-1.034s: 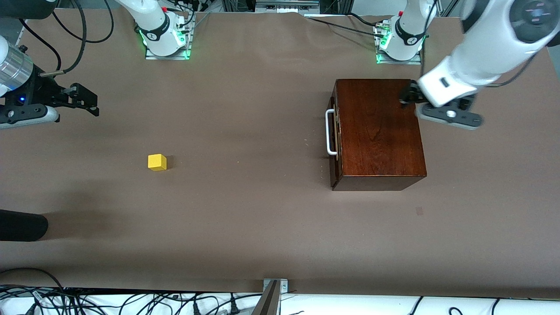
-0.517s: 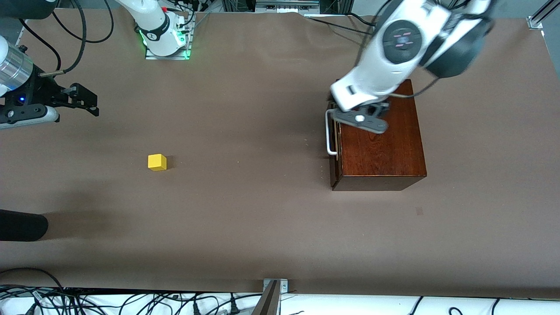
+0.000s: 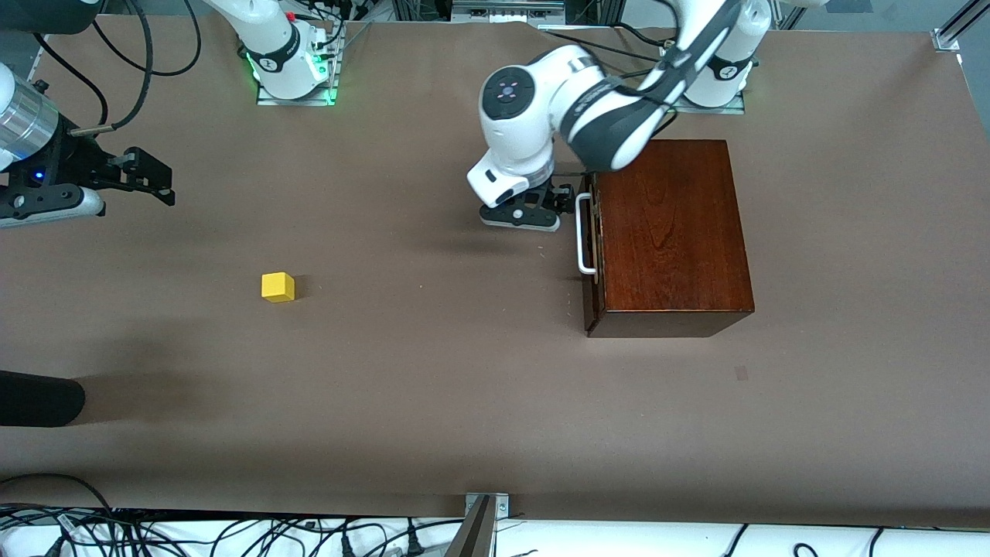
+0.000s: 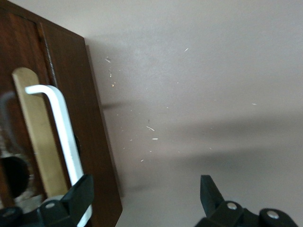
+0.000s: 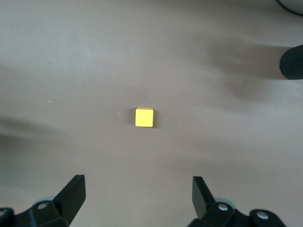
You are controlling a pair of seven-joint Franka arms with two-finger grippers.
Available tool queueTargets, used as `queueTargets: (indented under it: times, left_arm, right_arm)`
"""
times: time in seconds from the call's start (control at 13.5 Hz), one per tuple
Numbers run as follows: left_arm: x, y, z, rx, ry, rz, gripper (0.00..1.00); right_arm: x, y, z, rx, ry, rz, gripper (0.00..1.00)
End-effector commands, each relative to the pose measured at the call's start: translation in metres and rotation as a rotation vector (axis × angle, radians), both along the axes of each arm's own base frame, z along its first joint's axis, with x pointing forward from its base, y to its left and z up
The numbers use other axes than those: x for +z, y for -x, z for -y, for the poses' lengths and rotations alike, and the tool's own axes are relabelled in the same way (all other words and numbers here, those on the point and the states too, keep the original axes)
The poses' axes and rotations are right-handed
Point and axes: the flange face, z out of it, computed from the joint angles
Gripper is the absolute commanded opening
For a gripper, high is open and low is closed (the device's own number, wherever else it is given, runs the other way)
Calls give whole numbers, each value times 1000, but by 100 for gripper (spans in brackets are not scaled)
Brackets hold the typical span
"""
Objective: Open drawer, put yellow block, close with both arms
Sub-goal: 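Reach the left gripper over the box to the white drawer handle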
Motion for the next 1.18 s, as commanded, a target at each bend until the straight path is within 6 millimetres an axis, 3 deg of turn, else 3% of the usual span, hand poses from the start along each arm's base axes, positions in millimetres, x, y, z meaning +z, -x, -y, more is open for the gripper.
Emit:
queueTargets:
  times: [0.0, 0.22, 0.81, 1.11]
  left_arm:
    - [-19, -2, 0, -8, -80, 33, 100]
    - [-39, -1, -13, -22, -192, 35, 100]
    - [-33, 2, -22, -41, -292, 44, 100]
    - [-59, 2, -26, -58, -329, 35, 100]
  right_arm:
    - [4, 1, 2, 6, 12, 8, 100]
    - [4, 1, 2, 6, 12, 8, 100]
    - [4, 1, 2, 6, 12, 8, 100]
    - [4, 2, 2, 7, 13, 1, 100]
